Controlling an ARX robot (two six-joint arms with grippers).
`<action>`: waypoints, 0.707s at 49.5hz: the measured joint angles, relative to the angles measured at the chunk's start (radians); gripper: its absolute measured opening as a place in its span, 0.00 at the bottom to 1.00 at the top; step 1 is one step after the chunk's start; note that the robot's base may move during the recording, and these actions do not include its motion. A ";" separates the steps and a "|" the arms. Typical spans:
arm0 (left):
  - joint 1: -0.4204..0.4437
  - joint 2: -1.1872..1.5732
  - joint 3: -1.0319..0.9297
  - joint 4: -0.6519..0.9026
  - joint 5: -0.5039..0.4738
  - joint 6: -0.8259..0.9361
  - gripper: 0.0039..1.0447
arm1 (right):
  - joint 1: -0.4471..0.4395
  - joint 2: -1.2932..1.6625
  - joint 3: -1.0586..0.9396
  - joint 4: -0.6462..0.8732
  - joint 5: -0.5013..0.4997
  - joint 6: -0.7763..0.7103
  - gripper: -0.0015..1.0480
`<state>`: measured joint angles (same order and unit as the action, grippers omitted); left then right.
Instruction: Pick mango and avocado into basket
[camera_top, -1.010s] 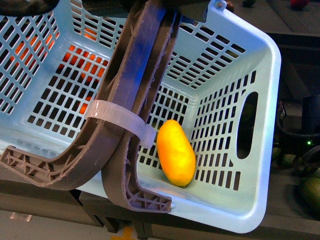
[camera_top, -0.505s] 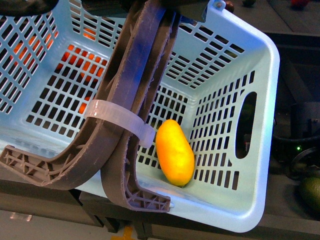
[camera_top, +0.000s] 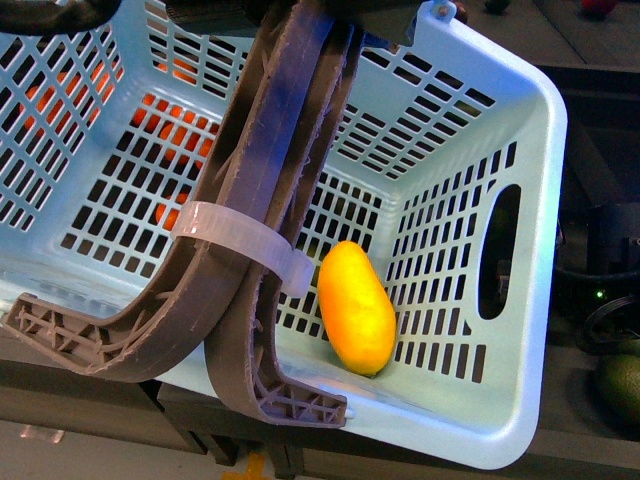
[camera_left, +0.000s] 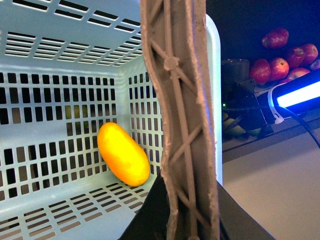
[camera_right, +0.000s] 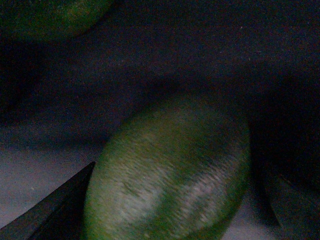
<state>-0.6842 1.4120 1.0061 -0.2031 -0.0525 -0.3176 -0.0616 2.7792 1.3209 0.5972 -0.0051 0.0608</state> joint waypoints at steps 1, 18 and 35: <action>0.000 0.000 0.000 0.000 0.000 0.000 0.07 | 0.000 0.000 0.000 0.004 -0.002 0.002 0.93; 0.000 0.000 0.000 0.000 -0.001 0.000 0.07 | 0.004 0.011 0.039 -0.013 -0.004 0.014 0.93; 0.000 0.000 0.000 0.000 0.000 0.000 0.07 | 0.004 0.011 0.032 -0.007 -0.003 0.017 0.60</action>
<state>-0.6842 1.4120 1.0061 -0.2031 -0.0528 -0.3176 -0.0574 2.7907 1.3529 0.5900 -0.0082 0.0780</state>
